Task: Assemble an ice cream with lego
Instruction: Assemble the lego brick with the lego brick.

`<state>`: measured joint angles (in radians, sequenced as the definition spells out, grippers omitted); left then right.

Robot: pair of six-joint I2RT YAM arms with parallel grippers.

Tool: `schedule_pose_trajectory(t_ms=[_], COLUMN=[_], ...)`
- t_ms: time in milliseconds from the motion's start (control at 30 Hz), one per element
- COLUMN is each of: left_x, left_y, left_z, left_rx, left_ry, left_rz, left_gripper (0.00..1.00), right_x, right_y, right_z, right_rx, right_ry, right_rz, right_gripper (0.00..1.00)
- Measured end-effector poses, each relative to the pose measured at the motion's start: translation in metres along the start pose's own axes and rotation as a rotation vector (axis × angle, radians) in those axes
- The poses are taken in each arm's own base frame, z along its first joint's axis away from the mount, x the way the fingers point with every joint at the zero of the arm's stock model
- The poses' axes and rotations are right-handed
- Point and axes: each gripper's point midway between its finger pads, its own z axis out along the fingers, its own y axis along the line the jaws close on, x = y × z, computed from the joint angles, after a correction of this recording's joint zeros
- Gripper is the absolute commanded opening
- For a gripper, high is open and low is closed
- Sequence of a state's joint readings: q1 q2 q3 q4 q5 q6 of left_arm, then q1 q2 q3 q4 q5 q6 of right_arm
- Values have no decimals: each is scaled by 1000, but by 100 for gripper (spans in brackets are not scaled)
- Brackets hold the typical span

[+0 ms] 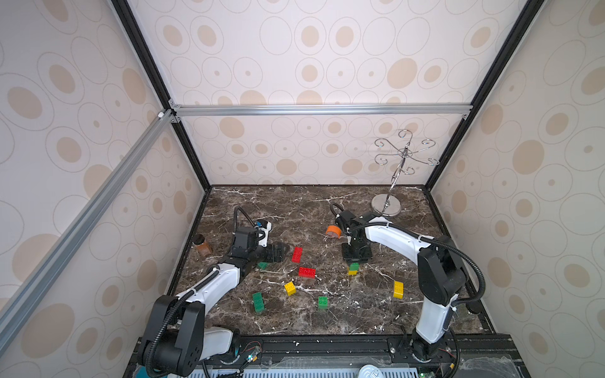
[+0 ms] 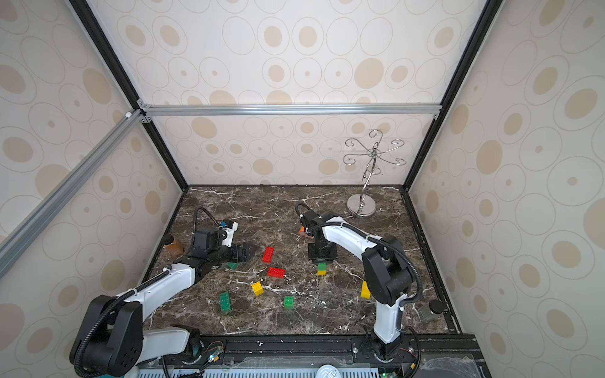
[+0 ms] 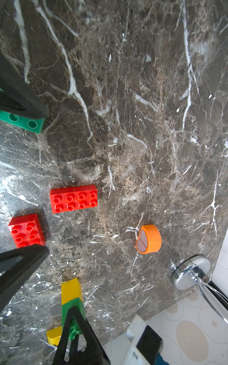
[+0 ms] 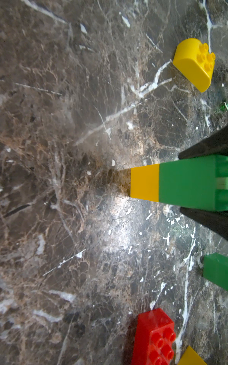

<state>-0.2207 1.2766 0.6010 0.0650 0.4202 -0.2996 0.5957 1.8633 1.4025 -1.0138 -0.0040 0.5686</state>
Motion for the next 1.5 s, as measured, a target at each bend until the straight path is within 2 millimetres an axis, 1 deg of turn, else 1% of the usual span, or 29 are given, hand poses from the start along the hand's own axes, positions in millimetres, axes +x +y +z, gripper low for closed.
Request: schedule_pose_trajectory(t_ms=[67, 233, 300, 633, 800, 967, 1033, 1133, 1233, 1300, 1400, 1500], left_x=[-1, -6, -6, -6, -6, -6, -5, -6, -4, -4, -4, -4], left_y=[-1, -2, -2, -2, -2, -1, -1, -2, -1, 0, 0, 0], left_z=[-1, -5, -5, -5, -5, -5, -5, -6, -6, -6, -6, -6], left_rx=[0, 1, 1, -2, -4, -6, -8, -9, -14, -18, -20, -20], left_ry=[-6, -23, -24, -24, -25, -23, -16, -11, -4, -3, -4, -6], left_rz=[2, 8, 8, 8, 8, 7, 5, 4, 1, 0, -3, -15], left_gripper=[100, 100, 100, 100, 100, 100, 100, 100, 100, 100, 100, 100], right_x=[0, 1, 1, 1, 6, 6, 6, 6, 8, 9, 12, 12], right_y=[0, -1, -1, -1, -2, -1, 0, 1, 1, 0, -1, 3], right_z=[0, 0, -1, -1, 8, 8, 8, 7, -1, -12, -34, -59], right_rx=[0, -2, -3, -6, 3, -4, -7, -13, -21, -24, -26, -27], right_ry=[-1, -10, -12, -18, 2, 1, 0, 0, -13, -33, -71, -121], right_rz=[-1, -1, 0, 3, 2, 2, 0, 0, -1, -6, -19, -40], right_gripper=[8, 24, 28, 40, 52, 68, 71, 74, 76, 77, 80, 82])
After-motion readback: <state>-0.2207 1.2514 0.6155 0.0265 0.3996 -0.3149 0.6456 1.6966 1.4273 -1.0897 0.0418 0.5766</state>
